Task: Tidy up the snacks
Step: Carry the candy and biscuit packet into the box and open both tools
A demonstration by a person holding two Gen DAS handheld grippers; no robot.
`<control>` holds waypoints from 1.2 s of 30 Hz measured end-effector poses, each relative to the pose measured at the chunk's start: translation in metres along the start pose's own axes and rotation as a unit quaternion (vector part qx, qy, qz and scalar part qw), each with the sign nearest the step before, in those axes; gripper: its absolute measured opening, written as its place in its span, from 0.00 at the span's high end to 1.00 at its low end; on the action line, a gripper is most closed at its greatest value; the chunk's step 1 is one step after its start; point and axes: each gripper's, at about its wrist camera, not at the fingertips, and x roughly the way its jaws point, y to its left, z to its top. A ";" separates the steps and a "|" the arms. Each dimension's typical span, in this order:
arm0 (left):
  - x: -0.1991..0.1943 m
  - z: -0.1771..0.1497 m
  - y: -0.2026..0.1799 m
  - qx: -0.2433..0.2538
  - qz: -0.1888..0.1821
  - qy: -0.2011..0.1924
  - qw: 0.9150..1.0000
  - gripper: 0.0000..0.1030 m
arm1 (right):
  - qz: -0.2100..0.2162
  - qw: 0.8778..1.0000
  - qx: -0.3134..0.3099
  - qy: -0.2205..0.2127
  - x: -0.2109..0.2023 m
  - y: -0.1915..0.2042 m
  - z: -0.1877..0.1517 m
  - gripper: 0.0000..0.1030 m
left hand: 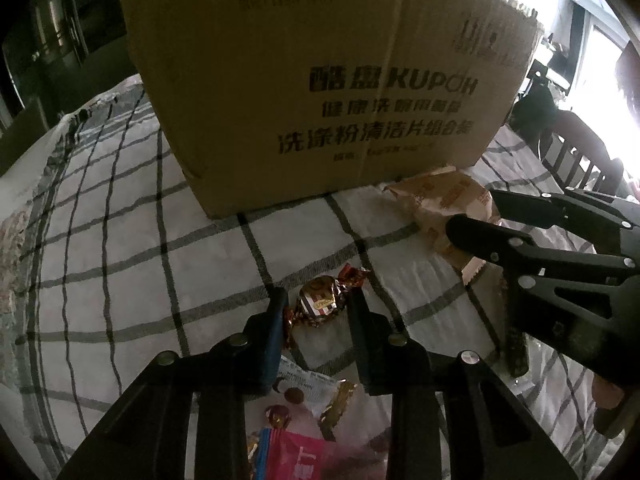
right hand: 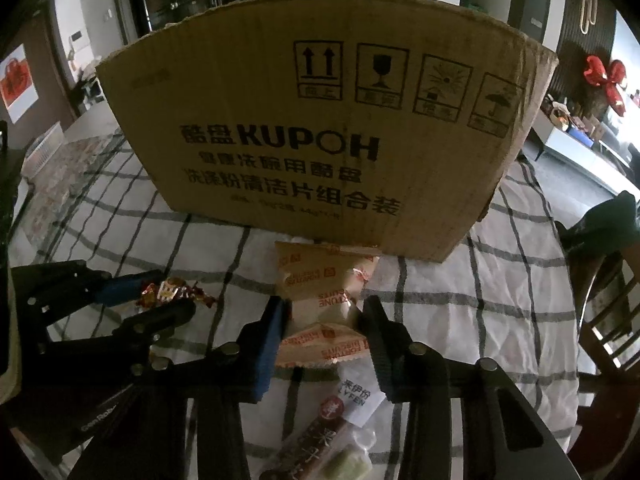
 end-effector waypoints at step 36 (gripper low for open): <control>-0.109 0.010 -0.016 -0.011 0.001 -0.117 0.993 0.71 | 0.022 0.995 0.018 -0.099 -0.096 0.002 0.001 0.61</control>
